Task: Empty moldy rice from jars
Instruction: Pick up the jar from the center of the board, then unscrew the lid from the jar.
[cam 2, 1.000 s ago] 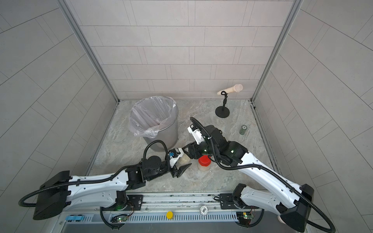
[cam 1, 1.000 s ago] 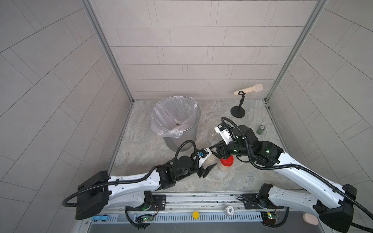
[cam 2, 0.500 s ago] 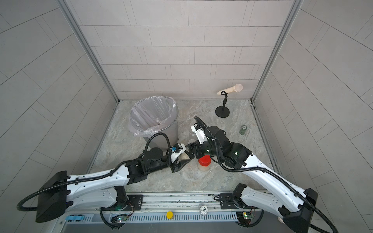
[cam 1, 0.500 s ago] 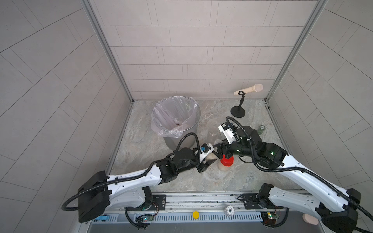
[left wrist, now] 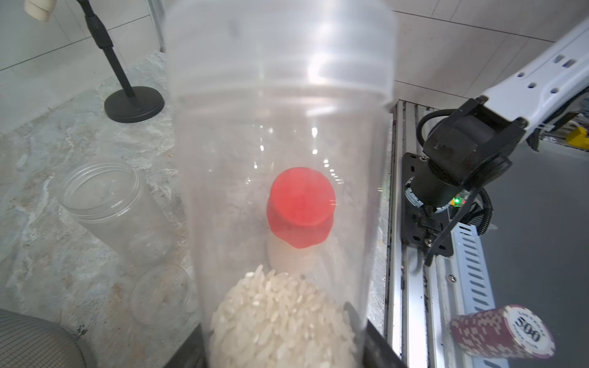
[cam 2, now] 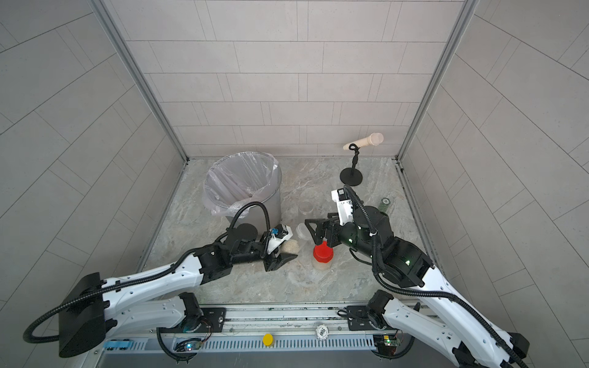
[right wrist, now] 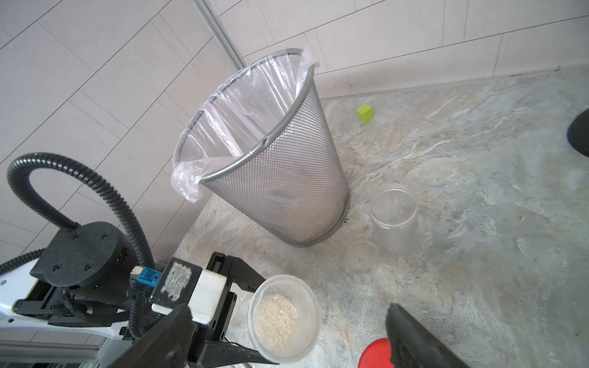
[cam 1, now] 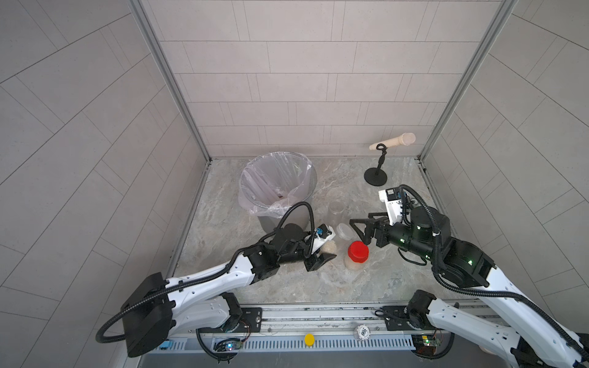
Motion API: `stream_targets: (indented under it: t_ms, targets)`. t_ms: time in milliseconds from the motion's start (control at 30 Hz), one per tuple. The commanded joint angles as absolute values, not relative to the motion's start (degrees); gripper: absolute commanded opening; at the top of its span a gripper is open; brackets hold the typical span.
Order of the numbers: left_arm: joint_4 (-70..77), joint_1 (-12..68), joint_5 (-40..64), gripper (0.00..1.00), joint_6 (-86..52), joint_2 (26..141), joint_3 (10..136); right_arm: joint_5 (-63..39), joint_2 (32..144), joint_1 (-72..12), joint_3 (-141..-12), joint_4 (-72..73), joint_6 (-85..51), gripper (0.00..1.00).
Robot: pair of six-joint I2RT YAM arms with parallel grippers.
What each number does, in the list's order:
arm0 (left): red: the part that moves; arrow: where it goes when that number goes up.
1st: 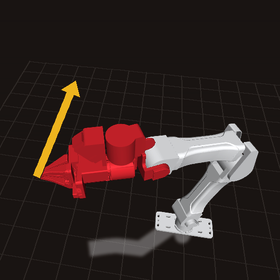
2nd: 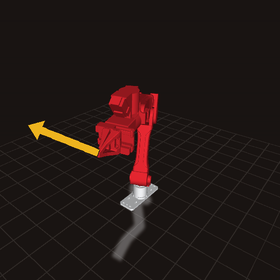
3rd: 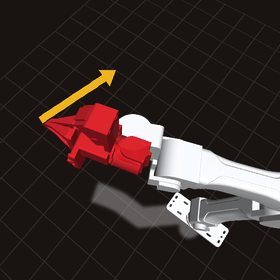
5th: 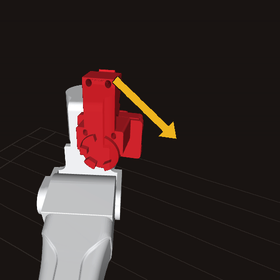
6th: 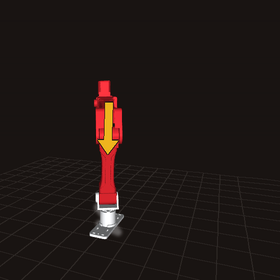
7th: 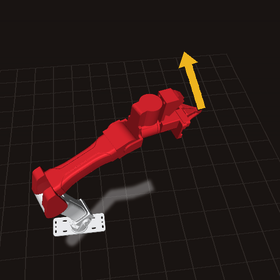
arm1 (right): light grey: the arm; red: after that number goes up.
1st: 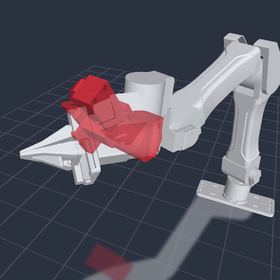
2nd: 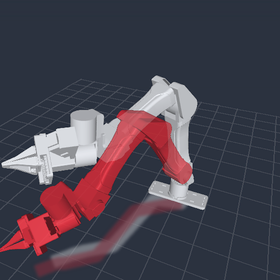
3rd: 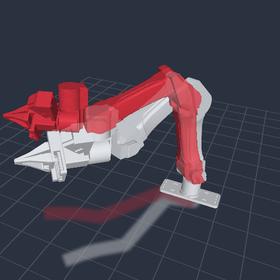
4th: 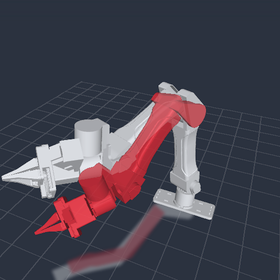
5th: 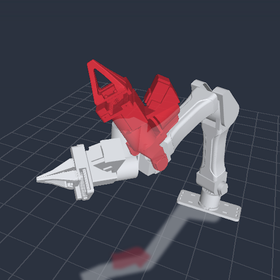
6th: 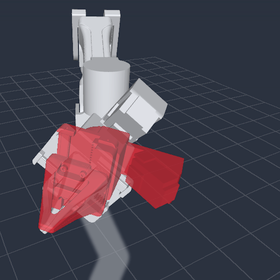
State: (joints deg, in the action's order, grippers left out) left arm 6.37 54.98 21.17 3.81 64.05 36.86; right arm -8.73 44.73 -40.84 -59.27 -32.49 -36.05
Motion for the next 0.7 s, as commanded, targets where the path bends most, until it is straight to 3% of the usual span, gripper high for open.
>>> stream_targets:
  t_ms: [0,400,667]
  targets:
    - [2.4,54.1,26.9,0.45,7.2,61.6,40.4,-12.1,47.1,-38.7,-61.9,-37.5,-39.0,0.95]
    - [-1.6,52.7,22.2,0.48,10.5,55.8,38.6,-24.0,52.9,-37.5,-63.0,-39.8,-39.7,0.88]
    - [-3.7,52.2,22.9,0.45,12.1,59.3,40.7,-27.6,53.7,-37.6,-63.3,-36.7,-41.2,0.87]
